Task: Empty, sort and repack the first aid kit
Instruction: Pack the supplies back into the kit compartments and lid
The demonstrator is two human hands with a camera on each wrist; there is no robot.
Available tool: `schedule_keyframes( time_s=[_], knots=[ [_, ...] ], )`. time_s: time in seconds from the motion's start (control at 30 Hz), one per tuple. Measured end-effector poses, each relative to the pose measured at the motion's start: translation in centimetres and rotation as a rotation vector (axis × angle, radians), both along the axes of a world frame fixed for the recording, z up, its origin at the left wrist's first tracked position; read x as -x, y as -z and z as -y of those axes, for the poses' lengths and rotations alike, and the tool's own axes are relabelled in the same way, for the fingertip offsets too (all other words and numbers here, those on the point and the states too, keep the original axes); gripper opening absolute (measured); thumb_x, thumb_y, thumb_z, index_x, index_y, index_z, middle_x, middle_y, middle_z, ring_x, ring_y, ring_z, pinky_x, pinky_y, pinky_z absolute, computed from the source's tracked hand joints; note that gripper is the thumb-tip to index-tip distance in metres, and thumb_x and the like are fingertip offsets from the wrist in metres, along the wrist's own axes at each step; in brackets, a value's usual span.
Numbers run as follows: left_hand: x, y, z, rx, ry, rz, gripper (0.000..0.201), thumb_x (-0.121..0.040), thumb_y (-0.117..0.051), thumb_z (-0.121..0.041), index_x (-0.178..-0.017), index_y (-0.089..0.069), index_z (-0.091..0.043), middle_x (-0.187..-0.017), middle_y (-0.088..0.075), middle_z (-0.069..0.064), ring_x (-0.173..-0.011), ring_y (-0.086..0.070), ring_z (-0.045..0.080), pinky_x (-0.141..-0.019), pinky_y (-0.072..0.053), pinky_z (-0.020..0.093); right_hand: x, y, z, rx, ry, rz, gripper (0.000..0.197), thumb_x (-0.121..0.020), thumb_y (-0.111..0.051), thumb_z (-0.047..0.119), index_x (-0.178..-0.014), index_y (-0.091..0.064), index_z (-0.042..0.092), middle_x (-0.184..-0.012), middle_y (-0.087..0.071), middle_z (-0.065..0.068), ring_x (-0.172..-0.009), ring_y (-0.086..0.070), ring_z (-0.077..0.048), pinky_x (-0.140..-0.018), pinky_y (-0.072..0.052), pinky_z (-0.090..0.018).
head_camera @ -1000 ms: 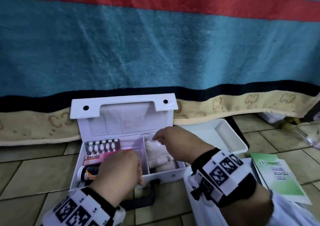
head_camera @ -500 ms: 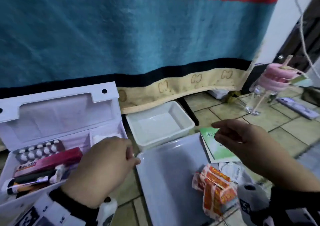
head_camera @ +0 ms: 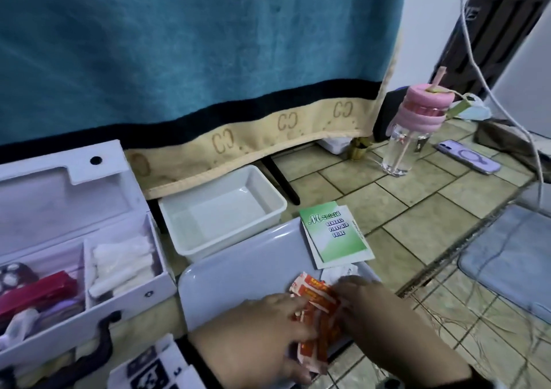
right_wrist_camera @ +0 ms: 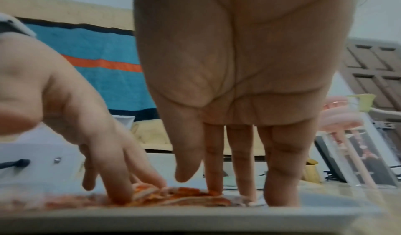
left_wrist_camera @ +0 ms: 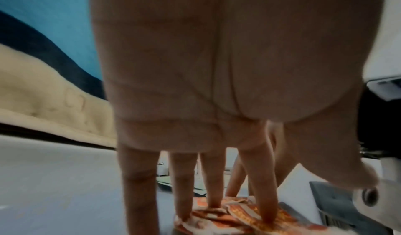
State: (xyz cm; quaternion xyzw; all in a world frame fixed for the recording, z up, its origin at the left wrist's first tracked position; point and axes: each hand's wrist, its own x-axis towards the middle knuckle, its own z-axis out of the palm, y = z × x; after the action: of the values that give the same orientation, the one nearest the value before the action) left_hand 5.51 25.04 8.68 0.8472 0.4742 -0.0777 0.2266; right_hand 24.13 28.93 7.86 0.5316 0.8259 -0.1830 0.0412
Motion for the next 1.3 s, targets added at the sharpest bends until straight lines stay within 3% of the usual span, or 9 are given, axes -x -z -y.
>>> schedule_keyframes(
  time_s=[0.1,0.23,0.33,0.5,0.63,0.87,1.1,1.17,1.3],
  knots=[
    [0.6,0.2,-0.1,-0.006,-0.078,-0.066,0.058,-0.086,-0.049,-0.057,-0.139,-0.031,-0.043,-0.159,0.002,-0.009,-0.146,-0.009,0.013,-0.114,-0.021,0.037,1.1,0.2,0.3,0.025,-0.066,-0.007,0.048,-0.090,-0.044,0.024,-0.136,-0.039,0.037,-0.147,-0.035,0.016,-0.122,-0.043,-0.021,-0.100,-0.036,-0.027],
    [2.5,-0.3,0.1,0.047,-0.204,-0.114,0.056,-0.089,-0.045,-0.057,-0.140,-0.026,-0.049,-0.159,0.001,-0.011,-0.145,-0.014,0.013,-0.116,-0.023,0.035,1.8,-0.8,-0.5,0.114,-0.190,-0.117,0.058,-0.092,-0.042,0.014,-0.139,-0.032,0.046,-0.153,-0.023,0.022,-0.132,-0.036,-0.012,-0.109,-0.028,-0.020],
    [3.7,-0.3,0.5,0.054,-0.323,-0.164,0.056,-0.091,-0.044,-0.053,-0.142,-0.024,-0.042,-0.159,-0.007,-0.005,-0.143,-0.020,0.015,-0.116,-0.024,0.034,1.2,-2.6,-2.7,0.111,-0.051,-0.194,0.043,-0.094,-0.048,0.017,-0.128,-0.050,0.043,-0.140,-0.047,0.016,-0.124,-0.049,-0.008,-0.102,-0.037,-0.021],
    [3.9,-0.1,0.9,-0.008,-0.474,-0.088,0.053,-0.087,-0.047,-0.058,-0.131,-0.035,-0.029,-0.144,-0.037,-0.008,-0.126,-0.043,0.010,-0.105,-0.039,0.032,-0.1,-3.7,-9.7,-0.182,0.275,-0.027,0.034,-0.091,-0.053,0.028,-0.121,-0.058,0.015,-0.116,-0.065,-0.008,-0.107,-0.059,-0.027,-0.086,-0.048,-0.031],
    [3.6,-0.6,0.7,-0.133,-0.551,-0.075,0.049,-0.091,-0.045,-0.048,-0.133,-0.034,-0.026,-0.155,-0.020,-0.004,-0.140,-0.027,0.013,-0.113,-0.028,0.032,1.3,-3.2,-12.0,-0.045,0.286,0.202,0.048,-0.083,-0.063,0.046,-0.108,-0.058,0.005,-0.112,-0.063,-0.011,-0.099,-0.058,-0.028,-0.070,-0.038,-0.028],
    [3.5,-2.1,1.2,-0.249,-0.657,0.003,0.039,-0.093,-0.042,-0.048,-0.128,-0.043,-0.030,-0.155,-0.020,-0.009,-0.139,-0.026,0.010,-0.113,-0.025,0.027,2.8,-2.0,-13.5,0.027,0.301,0.278,0.054,-0.069,-0.078,0.045,-0.104,-0.064,0.005,-0.090,-0.061,-0.006,-0.085,-0.057,-0.023,-0.070,-0.042,-0.026],
    [4.1,-2.8,2.8,-0.335,-0.811,0.084,0.026,-0.092,-0.043,-0.050,-0.109,-0.051,-0.032,-0.142,-0.038,-0.016,-0.131,-0.033,0.002,-0.104,-0.031,0.021,1.5,-6.9,-13.5,-0.010,0.302,0.171,0.047,-0.080,-0.070,0.039,-0.106,-0.065,0.001,-0.083,-0.061,-0.009,-0.079,-0.058,-0.023,-0.063,-0.041,-0.024],
    [4.6,-3.1,3.1,-0.320,-0.875,0.093,0.028,-0.091,-0.043,-0.053,-0.112,-0.049,-0.035,-0.135,-0.043,-0.018,-0.122,-0.040,0.000,-0.098,-0.033,0.019,0.9,-9.0,-12.4,-0.060,0.267,-0.015,0.032,-0.080,-0.071,0.033,-0.098,-0.070,0.006,-0.091,-0.067,-0.010,-0.084,-0.062,-0.025,-0.068,-0.043,-0.027],
    [5.5,-4.1,4.0,-0.210,-1.056,0.568,0.064,-0.071,-0.039,-0.074,-0.127,-0.035,-0.042,-0.124,-0.054,-0.023,-0.110,-0.052,-0.005,-0.095,-0.041,0.021,4.2,-11.3,-8.3,0.076,0.046,-0.480,0.003,-0.079,-0.073,0.024,-0.078,-0.073,0.022,-0.075,-0.073,0.008,-0.074,-0.067,-0.012,-0.073,-0.051,-0.030]
  ],
)
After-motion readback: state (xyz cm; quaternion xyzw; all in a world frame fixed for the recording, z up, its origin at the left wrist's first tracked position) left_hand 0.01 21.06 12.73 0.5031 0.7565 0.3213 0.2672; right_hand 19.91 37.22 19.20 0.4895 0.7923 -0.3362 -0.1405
